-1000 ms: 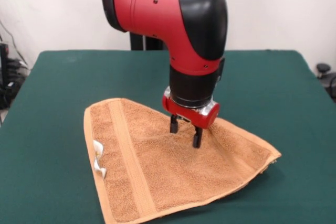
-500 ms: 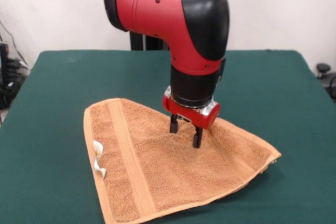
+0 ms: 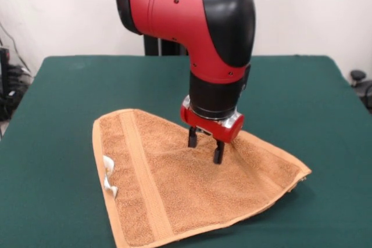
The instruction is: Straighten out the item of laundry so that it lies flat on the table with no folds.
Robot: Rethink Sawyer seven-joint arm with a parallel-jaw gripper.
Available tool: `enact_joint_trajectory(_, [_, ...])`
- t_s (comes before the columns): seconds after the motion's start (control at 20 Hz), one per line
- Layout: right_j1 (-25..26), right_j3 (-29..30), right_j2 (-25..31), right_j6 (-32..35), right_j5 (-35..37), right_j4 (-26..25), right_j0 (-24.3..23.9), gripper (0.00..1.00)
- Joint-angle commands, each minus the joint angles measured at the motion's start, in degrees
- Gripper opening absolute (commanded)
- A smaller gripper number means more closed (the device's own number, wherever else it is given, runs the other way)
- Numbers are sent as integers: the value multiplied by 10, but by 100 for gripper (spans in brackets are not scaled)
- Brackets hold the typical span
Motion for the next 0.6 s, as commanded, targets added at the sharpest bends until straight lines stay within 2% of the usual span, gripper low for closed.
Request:
enact_joint_trajectory(0.05, [80,-22,48,111,-67,28,-14,100])
enact_joint_trajectory(0.45, [47,30,67,111,-76,34,-27,100])
enact_joint_trajectory(0.6, [22,61,60,119,-55,36,-17,100])
